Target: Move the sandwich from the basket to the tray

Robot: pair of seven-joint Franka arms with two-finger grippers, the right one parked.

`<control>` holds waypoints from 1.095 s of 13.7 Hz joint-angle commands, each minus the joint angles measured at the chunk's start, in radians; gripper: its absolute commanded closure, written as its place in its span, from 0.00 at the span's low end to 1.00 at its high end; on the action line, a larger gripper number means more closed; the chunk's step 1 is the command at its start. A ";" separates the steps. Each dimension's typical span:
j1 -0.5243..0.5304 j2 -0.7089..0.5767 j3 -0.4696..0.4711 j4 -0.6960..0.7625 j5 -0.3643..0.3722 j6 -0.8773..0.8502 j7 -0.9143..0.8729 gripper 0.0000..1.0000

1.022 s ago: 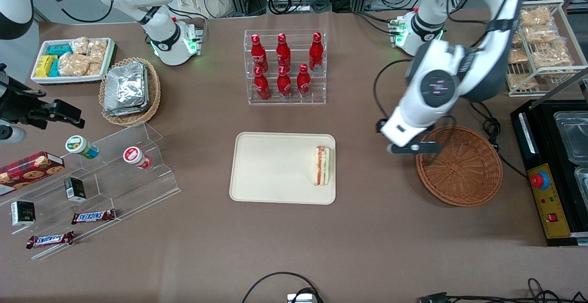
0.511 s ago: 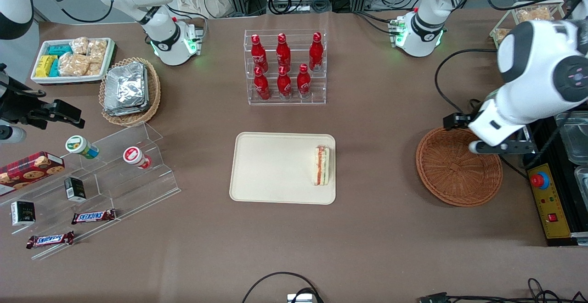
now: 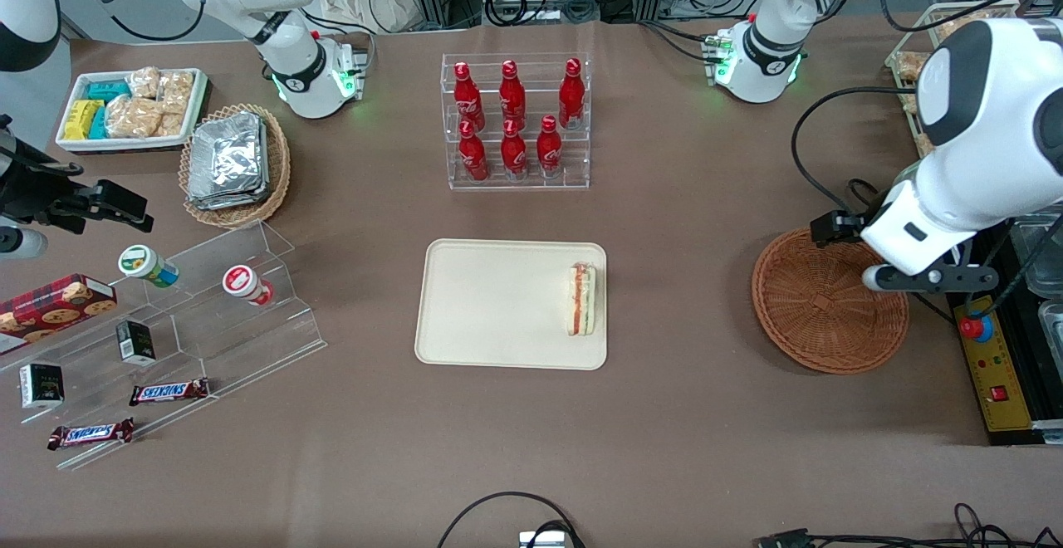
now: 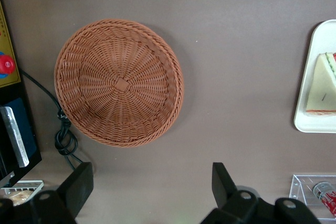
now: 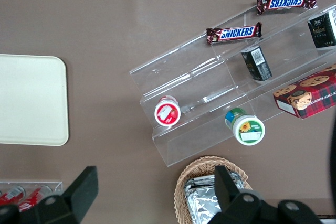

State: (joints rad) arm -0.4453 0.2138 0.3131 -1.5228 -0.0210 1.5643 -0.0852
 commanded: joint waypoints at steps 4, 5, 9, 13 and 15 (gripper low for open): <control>0.002 0.018 0.009 0.056 -0.014 -0.082 0.007 0.00; 0.014 0.006 -0.002 0.052 -0.014 -0.119 0.007 0.00; 0.190 -0.048 -0.136 0.049 -0.013 -0.145 -0.013 0.00; 0.293 -0.083 -0.221 0.032 0.001 -0.145 -0.031 0.00; 0.338 -0.085 -0.258 0.032 0.001 -0.136 -0.030 0.00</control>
State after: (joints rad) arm -0.1537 0.1436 0.1056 -1.4810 -0.0224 1.4303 -0.0941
